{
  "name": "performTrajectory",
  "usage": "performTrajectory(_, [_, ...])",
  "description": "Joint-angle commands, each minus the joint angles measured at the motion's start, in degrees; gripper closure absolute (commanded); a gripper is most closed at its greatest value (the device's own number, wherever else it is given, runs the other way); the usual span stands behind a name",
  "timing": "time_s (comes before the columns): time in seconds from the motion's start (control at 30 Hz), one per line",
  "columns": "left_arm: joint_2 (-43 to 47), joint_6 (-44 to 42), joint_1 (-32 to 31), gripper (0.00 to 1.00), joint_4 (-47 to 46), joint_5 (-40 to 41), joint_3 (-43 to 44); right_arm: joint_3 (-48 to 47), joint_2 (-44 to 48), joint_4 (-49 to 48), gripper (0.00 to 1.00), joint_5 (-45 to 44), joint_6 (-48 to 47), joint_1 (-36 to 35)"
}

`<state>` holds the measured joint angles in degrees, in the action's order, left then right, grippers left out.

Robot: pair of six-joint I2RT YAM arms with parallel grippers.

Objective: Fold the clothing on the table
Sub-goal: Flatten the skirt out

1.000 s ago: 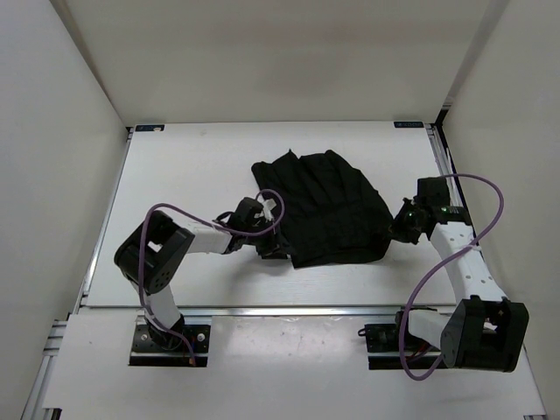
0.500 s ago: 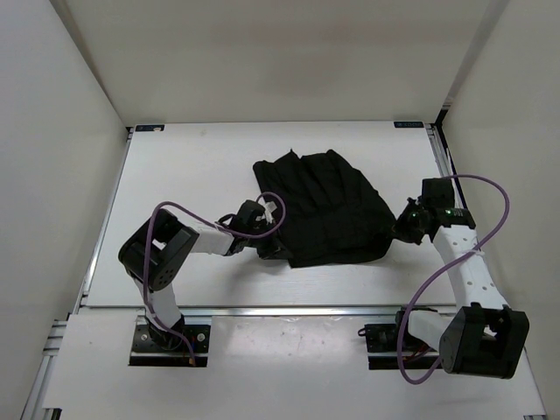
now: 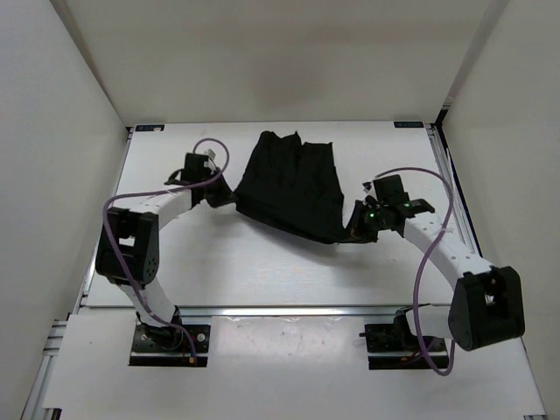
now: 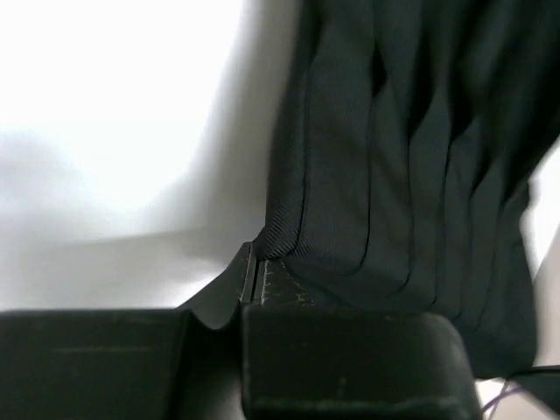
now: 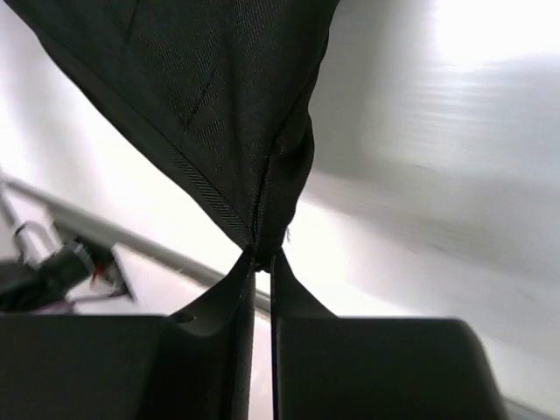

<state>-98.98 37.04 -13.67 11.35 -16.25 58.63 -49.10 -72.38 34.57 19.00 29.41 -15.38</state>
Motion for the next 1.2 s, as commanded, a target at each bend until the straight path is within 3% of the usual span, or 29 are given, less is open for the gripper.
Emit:
performTrajectory(0.0, [5.46, -8.11, 3.13, 1.0, 8.68, 4.92, 4.82, -1.09, -2.32, -2.49, 1.0, 4.19, -0.31, -0.8])
performTrajectory(0.07, [6.25, -7.95, 1.21, 0.96, 8.07, 3.16, 2.99, 0.67, -2.15, -3.54, 1.0, 5.42, -0.14, 2.09])
performTrajectory(0.13, [8.35, -7.77, -1.78, 0.63, 7.02, 3.06, 0.01, 3.3, -2.24, -3.19, 1.0, 6.57, -1.19, 3.85])
performTrajectory(0.23, [11.52, -7.07, -6.35, 0.49, 6.75, 4.47, -4.83, 6.29, -2.77, -1.53, 1.0, 7.1, -2.51, 5.96])
performTrajectory(0.27, [12.83, -6.72, -7.41, 0.39, 7.19, 4.3, -6.93, 6.82, -3.2, -0.74, 1.0, 6.4, -3.12, 6.15])
performTrajectory(0.53, [18.55, -5.05, -7.25, 0.38, 5.79, 3.07, -15.82, 11.75, -2.68, -0.82, 1.0, 3.41, -3.04, 6.5])
performTrajectory(0.73, [18.13, -4.78, -1.9, 0.41, 2.27, 2.72, -18.91, 10.96, -2.24, 1.11, 1.0, 2.44, -3.92, 5.8])
performTrajectory(1.03, [11.53, 2.41, 2.07, 0.44, -17.57, -11.86, -22.5, 11.49, -1.54, 1.12, 0.99, 2.27, -4.1, 6.32])
performTrajectory(1.17, [8.37, 3.93, 1.2, 0.45, -19.62, -12.67, -23.3, 12.01, -1.45, 0.94, 1.0, 2.71, -4.27, 7.03])
